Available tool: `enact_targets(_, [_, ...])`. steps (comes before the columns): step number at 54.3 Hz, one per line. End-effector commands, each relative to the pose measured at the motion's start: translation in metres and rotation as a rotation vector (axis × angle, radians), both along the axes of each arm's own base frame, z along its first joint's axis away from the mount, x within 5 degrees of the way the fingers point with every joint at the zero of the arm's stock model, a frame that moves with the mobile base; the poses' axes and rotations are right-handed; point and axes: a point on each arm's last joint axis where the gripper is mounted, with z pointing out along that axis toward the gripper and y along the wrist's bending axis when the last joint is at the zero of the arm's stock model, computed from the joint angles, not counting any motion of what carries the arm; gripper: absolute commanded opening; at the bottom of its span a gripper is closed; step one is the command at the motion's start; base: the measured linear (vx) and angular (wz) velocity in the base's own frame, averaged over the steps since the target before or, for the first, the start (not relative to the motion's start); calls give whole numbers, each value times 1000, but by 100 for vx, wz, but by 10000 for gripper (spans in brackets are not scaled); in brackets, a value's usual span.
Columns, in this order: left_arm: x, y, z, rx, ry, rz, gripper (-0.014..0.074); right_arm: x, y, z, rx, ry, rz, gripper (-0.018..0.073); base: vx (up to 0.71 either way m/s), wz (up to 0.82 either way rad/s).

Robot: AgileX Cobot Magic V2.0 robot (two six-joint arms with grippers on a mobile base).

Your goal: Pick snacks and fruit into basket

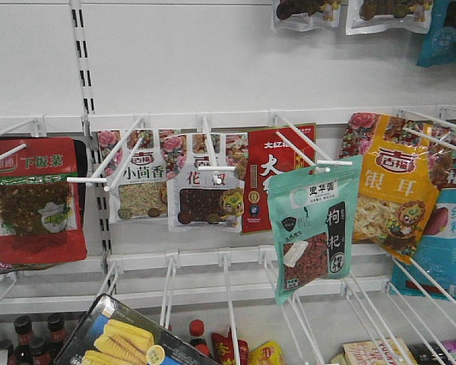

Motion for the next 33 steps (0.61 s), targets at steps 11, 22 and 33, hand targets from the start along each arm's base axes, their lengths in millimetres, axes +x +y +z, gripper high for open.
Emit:
enact_targets(11, [6, 5, 32, -184, -195, 71, 2, 0, -1, 6, 1, -90, -13, -10, 0, 0])
enact_targets(22, [7, 6, 34, -202, -209, 87, 2, 0, -1, 6, 1, -90, -13, -10, 0, 0])
enact_targets(33, [9, 12, 42, -245, -241, 154, 2, 0, -1, 6, 1, -90, -13, -10, 0, 0])
